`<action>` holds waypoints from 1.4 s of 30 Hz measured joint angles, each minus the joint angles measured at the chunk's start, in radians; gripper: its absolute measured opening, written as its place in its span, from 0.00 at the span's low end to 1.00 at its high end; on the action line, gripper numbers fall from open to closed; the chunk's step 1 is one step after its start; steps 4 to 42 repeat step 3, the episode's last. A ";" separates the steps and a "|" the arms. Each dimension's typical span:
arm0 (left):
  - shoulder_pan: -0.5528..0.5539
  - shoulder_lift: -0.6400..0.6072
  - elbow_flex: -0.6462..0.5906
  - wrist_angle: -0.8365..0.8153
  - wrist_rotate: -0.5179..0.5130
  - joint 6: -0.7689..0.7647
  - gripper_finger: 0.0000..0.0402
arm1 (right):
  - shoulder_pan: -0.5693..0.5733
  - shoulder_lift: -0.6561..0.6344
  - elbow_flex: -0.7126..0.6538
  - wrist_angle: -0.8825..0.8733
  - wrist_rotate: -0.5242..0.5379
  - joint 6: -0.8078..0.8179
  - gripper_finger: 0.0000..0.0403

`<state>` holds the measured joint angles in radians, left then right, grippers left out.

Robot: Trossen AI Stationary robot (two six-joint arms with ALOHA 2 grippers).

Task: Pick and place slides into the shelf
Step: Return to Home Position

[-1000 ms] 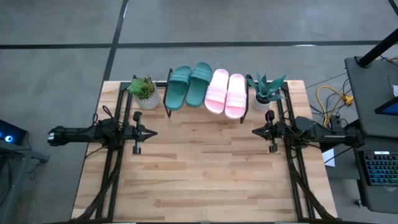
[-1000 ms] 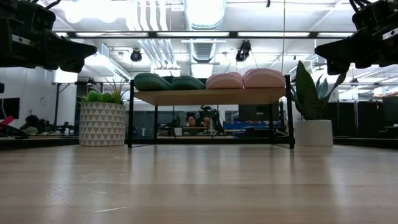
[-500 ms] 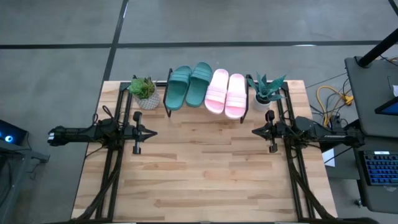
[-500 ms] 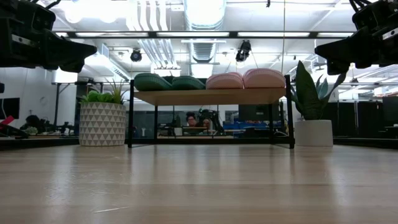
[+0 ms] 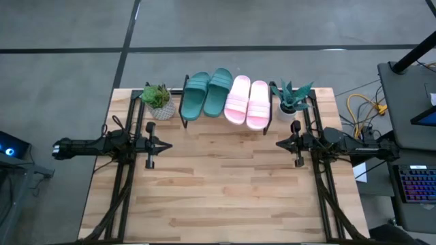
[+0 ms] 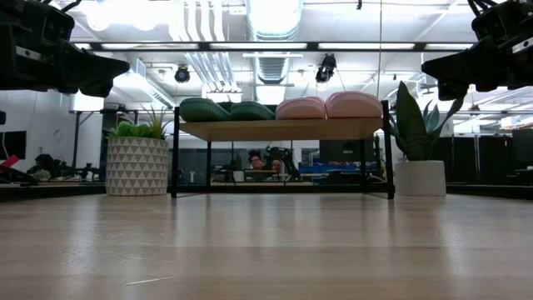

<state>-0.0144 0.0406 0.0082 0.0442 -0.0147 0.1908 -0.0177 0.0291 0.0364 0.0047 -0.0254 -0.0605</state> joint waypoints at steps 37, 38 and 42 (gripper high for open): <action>0.000 0.000 0.000 0.000 0.000 0.000 0.00 | 0.000 0.000 0.000 0.000 0.000 0.000 0.02; 0.000 0.000 0.000 0.000 0.000 0.000 0.00 | 0.000 0.000 0.000 0.000 0.000 0.000 0.02; 0.000 0.000 0.000 0.000 0.000 0.000 0.00 | 0.000 0.000 0.000 0.000 0.000 0.000 0.02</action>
